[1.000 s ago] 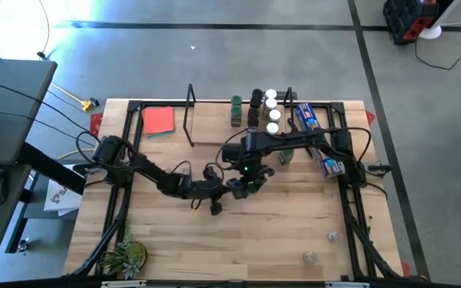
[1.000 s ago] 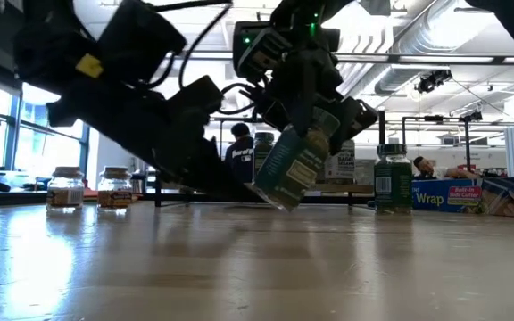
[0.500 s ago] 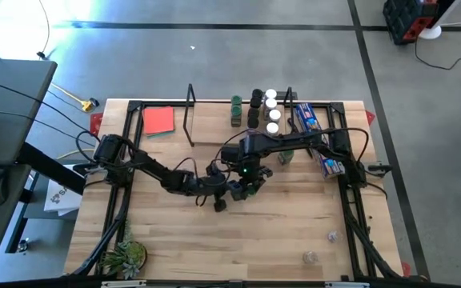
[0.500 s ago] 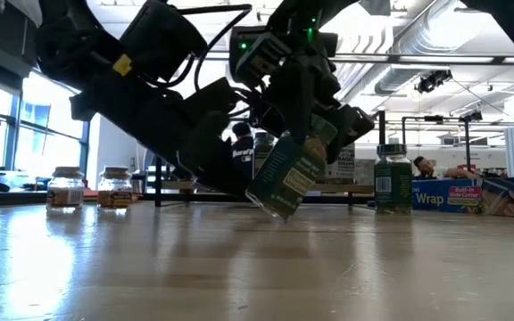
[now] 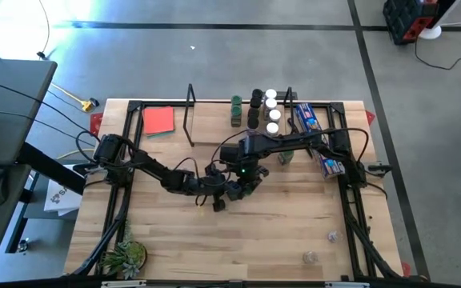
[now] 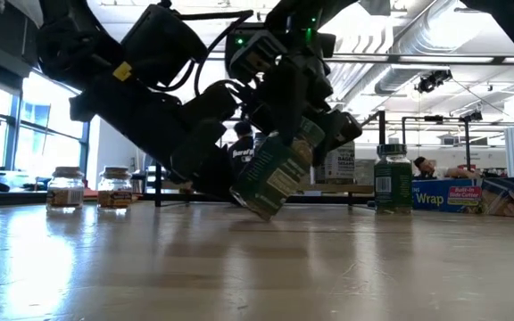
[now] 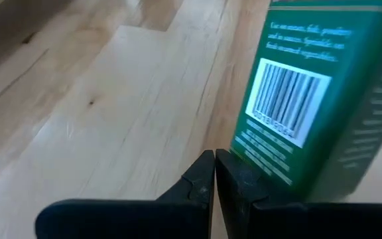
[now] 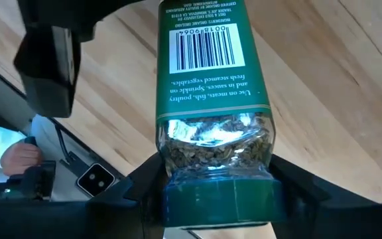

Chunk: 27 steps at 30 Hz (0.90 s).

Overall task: Shelf spices
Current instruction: Put the left green seasoning bottle on the shelf aligned with the other green seasoning bottles

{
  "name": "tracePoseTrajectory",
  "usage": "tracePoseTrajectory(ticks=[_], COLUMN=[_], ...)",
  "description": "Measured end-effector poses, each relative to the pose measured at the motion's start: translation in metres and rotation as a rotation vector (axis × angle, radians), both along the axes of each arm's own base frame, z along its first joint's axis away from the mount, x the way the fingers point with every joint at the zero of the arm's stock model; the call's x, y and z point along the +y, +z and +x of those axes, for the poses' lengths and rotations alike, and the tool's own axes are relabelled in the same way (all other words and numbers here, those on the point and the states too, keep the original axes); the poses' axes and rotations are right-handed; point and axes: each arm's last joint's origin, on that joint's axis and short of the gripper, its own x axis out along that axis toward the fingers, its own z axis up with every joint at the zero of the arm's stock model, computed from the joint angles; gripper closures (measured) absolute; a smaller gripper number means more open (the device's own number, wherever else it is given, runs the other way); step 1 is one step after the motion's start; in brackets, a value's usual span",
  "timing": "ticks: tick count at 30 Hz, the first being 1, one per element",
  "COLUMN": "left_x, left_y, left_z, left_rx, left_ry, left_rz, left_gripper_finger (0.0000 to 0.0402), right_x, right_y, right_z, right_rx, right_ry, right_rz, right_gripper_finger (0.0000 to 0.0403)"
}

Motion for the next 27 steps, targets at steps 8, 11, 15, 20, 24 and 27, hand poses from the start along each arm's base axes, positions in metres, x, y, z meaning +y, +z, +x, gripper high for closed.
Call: tracePoseTrajectory(ticks=[8,11,15,20,24,27], left_x=[0.0016,0.0022,0.0029,0.0029,0.0024,0.0019], left_y=[-0.005,-0.0071,-0.0079,-0.0079,-0.0071,-0.0072], left_z=[-0.0059,-0.0083,-0.0091,-0.0091,-0.0084,-0.0085], left_rx=[0.017,0.025,0.029,0.029,0.019,0.022], left_ry=[0.021,0.026,0.041,0.042,0.035,0.031], left_rz=[0.008,0.012,0.025,0.026,0.018,0.017], left_gripper_finger=[0.0387,0.0387,0.0387,0.0387,0.0387,0.0387], right_x=[-0.0002,-0.0004,-0.0012,-0.0011,-0.002,-0.0027], right_y=[0.0015,0.0025,0.0022,0.0022,0.003,0.0034], right_z=[0.0017,0.0025,0.0043,0.0048,0.0073,0.0084], right_rx=[-0.044,-0.057,-0.064,-0.067,-0.103,-0.116], right_ry=[0.028,0.028,0.01,0.005,0.014,0.014], right_rz=[-0.01,-0.016,-0.048,-0.052,-0.066,-0.057], right_gripper_finger=[0.0212,0.0212,0.0212,0.021,0.0182,0.0147])
